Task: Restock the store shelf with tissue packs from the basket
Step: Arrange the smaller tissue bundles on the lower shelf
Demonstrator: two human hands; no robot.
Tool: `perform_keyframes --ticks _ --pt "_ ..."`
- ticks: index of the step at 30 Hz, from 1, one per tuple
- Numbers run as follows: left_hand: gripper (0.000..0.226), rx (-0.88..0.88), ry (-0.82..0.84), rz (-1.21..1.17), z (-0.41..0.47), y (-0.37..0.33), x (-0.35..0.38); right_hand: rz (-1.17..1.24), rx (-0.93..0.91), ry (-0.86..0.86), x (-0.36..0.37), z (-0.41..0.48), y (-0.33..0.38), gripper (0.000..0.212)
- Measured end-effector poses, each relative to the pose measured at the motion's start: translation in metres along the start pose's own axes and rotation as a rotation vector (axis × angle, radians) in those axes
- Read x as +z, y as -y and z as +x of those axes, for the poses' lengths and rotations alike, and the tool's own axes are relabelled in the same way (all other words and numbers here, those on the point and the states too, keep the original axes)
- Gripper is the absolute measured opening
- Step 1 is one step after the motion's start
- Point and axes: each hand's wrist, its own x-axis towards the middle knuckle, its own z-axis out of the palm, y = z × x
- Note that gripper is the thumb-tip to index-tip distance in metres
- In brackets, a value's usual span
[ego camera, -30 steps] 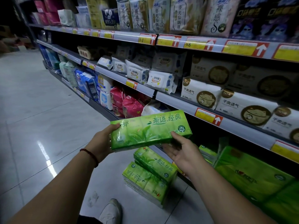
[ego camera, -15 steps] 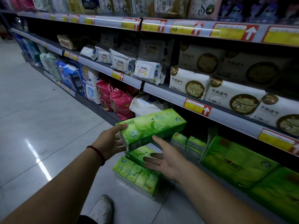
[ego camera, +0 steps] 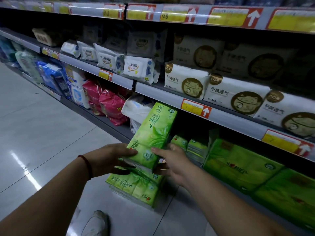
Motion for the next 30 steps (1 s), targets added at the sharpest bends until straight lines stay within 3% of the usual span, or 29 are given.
perform_keyframes --ticks 6,11,14,18,23,27,30 --pt "0.087 -0.021 0.012 -0.040 0.033 0.001 0.015 -0.063 0.003 -0.069 -0.020 0.019 -0.008 0.034" --pt "0.040 -0.068 -0.076 -0.191 0.075 0.008 0.045 -0.173 0.024 -0.093 -0.047 0.040 -0.011 0.042" --pt "0.036 -0.095 -0.054 -0.197 0.107 0.005 0.053 -0.167 0.097 -0.089 -0.066 0.057 -0.007 0.044" --pt "0.009 -0.128 -0.040 -0.168 0.150 0.000 0.056 -0.191 0.204 -0.074 -0.083 0.089 -0.001 0.043" --pt "0.020 -0.172 -0.056 -0.026 0.204 0.001 0.047 -0.190 0.263 -0.133 -0.091 0.143 -0.014 0.034" --pt "0.032 -0.147 -0.060 0.330 0.240 0.008 0.047 -0.121 0.238 -0.299 -0.095 0.175 -0.032 0.033" --pt "0.029 -0.101 -0.099 0.185 0.264 0.022 0.060 -0.032 0.258 -0.387 -0.101 0.192 -0.046 0.040"
